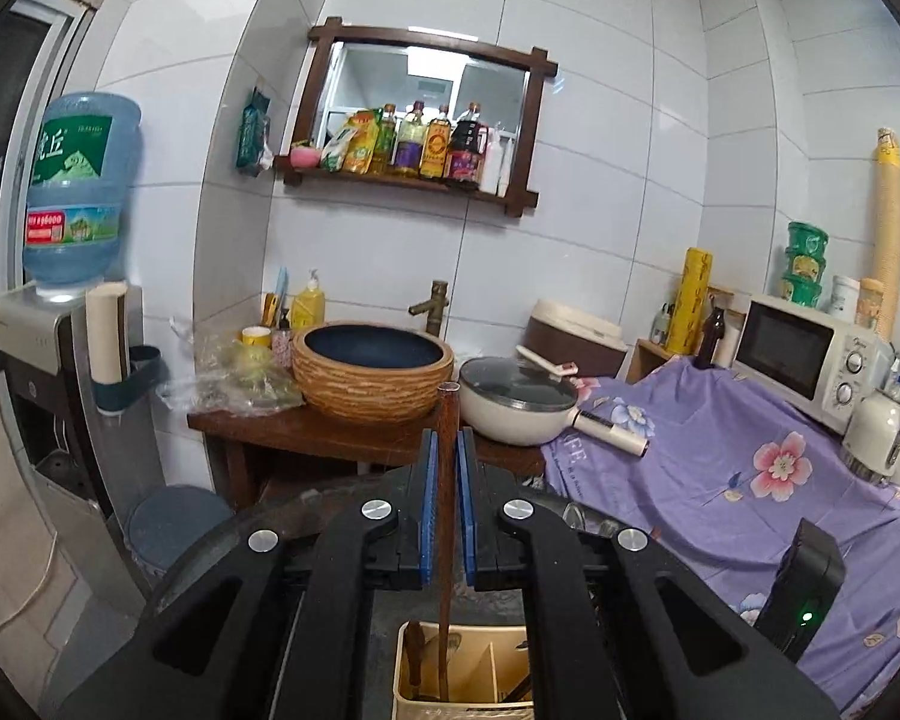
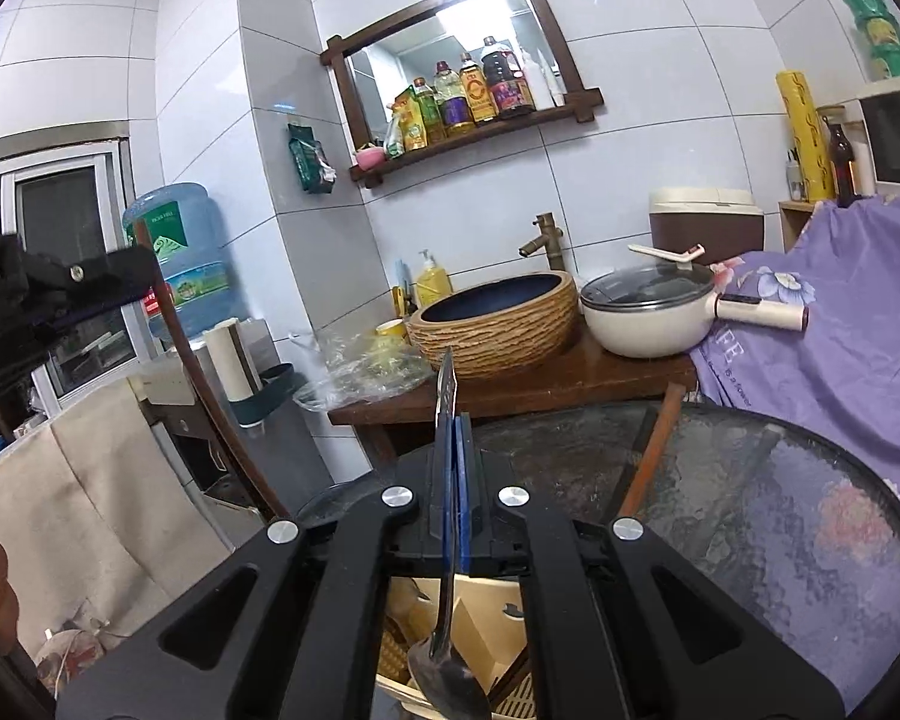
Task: Organize utensils
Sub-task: 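Lower the spoon and chopstick into the holder and open both tools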
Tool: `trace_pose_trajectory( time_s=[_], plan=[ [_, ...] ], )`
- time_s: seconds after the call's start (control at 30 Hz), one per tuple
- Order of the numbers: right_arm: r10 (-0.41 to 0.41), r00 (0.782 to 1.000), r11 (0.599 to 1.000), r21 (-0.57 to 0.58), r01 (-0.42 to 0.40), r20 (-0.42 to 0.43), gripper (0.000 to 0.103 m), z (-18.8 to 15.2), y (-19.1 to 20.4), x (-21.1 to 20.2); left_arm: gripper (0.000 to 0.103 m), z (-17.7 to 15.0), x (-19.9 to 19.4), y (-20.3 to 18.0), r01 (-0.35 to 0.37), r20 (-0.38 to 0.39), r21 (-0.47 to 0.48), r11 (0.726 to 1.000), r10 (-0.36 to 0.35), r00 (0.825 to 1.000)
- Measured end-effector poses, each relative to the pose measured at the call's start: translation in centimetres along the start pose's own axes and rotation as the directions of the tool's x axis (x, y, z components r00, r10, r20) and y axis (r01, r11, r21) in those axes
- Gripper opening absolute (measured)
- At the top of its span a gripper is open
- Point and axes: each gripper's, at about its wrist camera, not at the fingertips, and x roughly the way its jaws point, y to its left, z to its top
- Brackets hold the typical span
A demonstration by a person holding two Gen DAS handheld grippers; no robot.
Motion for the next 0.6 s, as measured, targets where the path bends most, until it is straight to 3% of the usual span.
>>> trace_pose_trajectory(
  time_s=[0.13, 0.4, 0.6],
  plan=[
    [-0.012, 0.999, 1.000, -0.016, 0.013, 0.030, 0.002, -1.2, -0.2, 0.0, 0.006, -2.5, 1.3, 0.6, 0.005, -0.039, -0.009, 1.000, -0.005, 0.999],
    [0.043, 0.995, 0.998, -0.048, -0.039, 0.089, 0.002, 2.1, 1.6, -1.2, 0.006, -4.0, 2.1, 1.5, 0.003, -0.075, -0.016, 1.000, -0.004, 0.997],
    [-0.001, 0.999, 0.998, -0.059, 0.004, 0.054, 0.002, -1.1, 1.0, 0.1, 0.006, -5.5, 2.8, 1.2, 0.008, -0.110, -0.004, 1.000, -0.008, 0.994]
  ],
)
